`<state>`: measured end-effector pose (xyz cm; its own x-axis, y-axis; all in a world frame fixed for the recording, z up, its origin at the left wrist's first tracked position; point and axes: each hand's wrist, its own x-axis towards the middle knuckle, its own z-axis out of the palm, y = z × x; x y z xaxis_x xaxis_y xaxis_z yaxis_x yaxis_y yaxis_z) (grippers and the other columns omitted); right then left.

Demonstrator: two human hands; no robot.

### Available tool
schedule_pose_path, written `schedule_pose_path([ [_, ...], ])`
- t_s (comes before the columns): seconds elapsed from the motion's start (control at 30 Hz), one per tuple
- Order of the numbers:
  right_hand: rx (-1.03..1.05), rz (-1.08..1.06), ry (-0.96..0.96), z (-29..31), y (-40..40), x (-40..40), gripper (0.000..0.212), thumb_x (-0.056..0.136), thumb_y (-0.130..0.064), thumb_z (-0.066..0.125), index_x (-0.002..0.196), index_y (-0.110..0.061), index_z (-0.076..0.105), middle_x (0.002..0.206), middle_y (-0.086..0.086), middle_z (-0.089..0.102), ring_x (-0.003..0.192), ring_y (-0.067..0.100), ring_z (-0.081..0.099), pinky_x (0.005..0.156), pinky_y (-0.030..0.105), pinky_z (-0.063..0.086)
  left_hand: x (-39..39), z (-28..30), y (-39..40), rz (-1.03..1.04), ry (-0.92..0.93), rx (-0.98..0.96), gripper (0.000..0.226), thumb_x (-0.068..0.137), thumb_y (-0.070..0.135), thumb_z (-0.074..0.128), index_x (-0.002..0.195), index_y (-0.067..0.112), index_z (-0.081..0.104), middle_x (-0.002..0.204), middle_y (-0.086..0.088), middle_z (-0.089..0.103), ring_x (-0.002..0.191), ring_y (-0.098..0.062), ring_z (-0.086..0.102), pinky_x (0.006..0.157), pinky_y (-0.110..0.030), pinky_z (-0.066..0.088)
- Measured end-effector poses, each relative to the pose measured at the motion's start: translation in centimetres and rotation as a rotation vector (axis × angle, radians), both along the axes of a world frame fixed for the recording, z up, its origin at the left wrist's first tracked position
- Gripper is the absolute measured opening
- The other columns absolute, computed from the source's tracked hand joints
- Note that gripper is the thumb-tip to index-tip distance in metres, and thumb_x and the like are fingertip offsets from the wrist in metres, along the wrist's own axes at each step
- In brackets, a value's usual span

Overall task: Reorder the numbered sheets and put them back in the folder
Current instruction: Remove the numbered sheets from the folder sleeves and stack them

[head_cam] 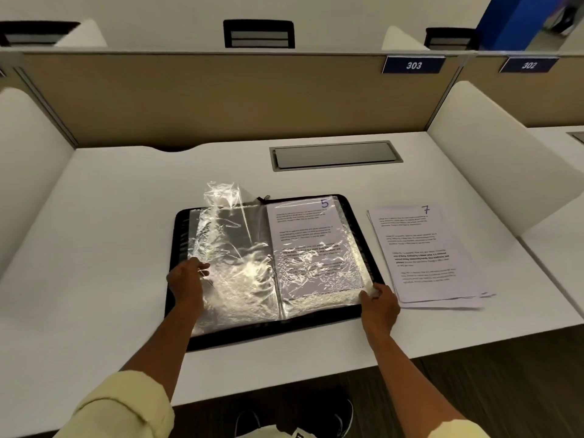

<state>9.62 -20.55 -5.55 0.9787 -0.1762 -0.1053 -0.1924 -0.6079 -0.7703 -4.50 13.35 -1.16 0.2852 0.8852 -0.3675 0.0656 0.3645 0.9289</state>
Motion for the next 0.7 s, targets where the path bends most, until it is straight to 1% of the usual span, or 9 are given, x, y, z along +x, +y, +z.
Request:
schedule_pose_path([
  [0.07,0.044,-0.049,-0.009,0.0,0.3,-0.5,0.032,0.089,-0.005,0.071,0.12,-0.001,0.065,0.11,0.02,0.07,0.102,0.036,0.065,0.089,0.043,0.053,-1.2,-0.7,0.8,-0.043,0.06,0.051,0.018,0.084,0.01,0.06,0.068,0.003,0.065,0.066,-0.014,0.066,0.064,-0.034,0.06,0.066,-0.047,0.051],
  [0.17,0.115,-0.116,0.001,0.1,0.7,-0.9,0.031,0.091,-0.005,0.07,0.121,-0.003,0.063,0.109,0.018,0.071,0.099,0.036,0.067,0.087,0.043,0.056,-3.0,-1.7,1.6,-0.17,0.227,0.226,0.026,0.08,0.024,0.06,0.066,0.002,0.064,0.066,-0.017,0.067,0.063,-0.039,0.064,0.064,-0.044,0.05],
  [0.23,0.149,-0.147,0.014,0.2,1.0,-1.0,0.031,0.091,-0.006,0.07,0.121,-0.003,0.062,0.108,0.019,0.07,0.096,0.035,0.068,0.084,0.042,0.056,-3.8,-2.1,2.1,-0.231,0.328,0.323,0.034,0.075,0.03,0.059,0.066,-0.003,0.059,0.063,-0.021,0.063,0.063,-0.04,0.061,0.063,-0.044,0.05],
  [0.3,0.166,-0.168,0.015,0.4,1.1,-1.1,0.031,0.091,-0.006,0.069,0.121,-0.002,0.062,0.107,0.019,0.07,0.094,0.035,0.067,0.081,0.038,0.054,-4.4,-2.2,2.3,-0.276,0.394,0.409,0.032,0.078,0.022,0.062,0.064,-0.006,0.053,0.065,-0.026,0.058,0.06,-0.035,0.052,0.058,-0.035,0.043],
  [0.37,0.169,-0.185,0.013,0.8,1.2,-1.1,0.03,0.092,-0.006,0.067,0.121,-0.002,0.062,0.107,0.02,0.07,0.094,0.035,0.067,0.078,0.035,0.052,-4.8,-2.1,2.2,-0.308,0.47,0.477,0.026,0.081,0.01,0.066,0.063,-0.005,0.054,0.069,-0.021,0.056,0.063,-0.027,0.05,0.059,-0.03,0.036],
  [0.5,0.165,-0.181,0.014,1.2,1.5,-1.4,0.034,0.093,-0.01,0.068,0.125,0.0,0.06,0.111,0.02,0.069,0.098,0.036,0.066,0.082,0.038,0.053,-5.4,-2.9,2.5,-0.327,0.574,0.569,0.017,0.078,0.006,0.068,0.064,0.006,0.059,0.076,-0.012,0.057,0.07,-0.028,0.056,0.06,-0.03,0.039],
  [0.57,0.153,-0.188,0.018,1.3,1.6,-1.4,0.035,0.093,-0.011,0.068,0.126,0.0,0.061,0.112,0.02,0.069,0.1,0.036,0.066,0.086,0.04,0.053,-5.5,-3.4,2.7,-0.332,0.6,0.572,0.007,0.076,0.004,0.07,0.076,0.007,0.064,0.081,-0.013,0.058,0.076,-0.032,0.058,0.064,-0.035,0.045],
  [0.63,0.143,-0.199,0.021,1.3,1.5,-1.4,0.032,0.093,-0.012,0.069,0.123,-0.001,0.063,0.111,0.019,0.07,0.101,0.036,0.066,0.088,0.042,0.054,-5.5,-3.7,2.8,-0.338,0.617,0.6,0.018,0.076,0.003,0.071,0.092,0.005,0.064,0.09,-0.017,0.057,0.085,-0.036,0.058,0.07,-0.042,0.049],
  [0.7,0.144,-0.215,0.022,1.5,1.4,-1.3,0.024,0.093,-0.012,0.069,0.115,-0.002,0.067,0.107,0.017,0.071,0.098,0.035,0.067,0.086,0.042,0.055,-5.3,-3.6,2.4,-0.334,0.642,0.656,0.027,0.077,0.002,0.069,0.103,0.002,0.061,0.099,-0.021,0.055,0.094,-0.04,0.054,0.075,-0.045,0.047],
])
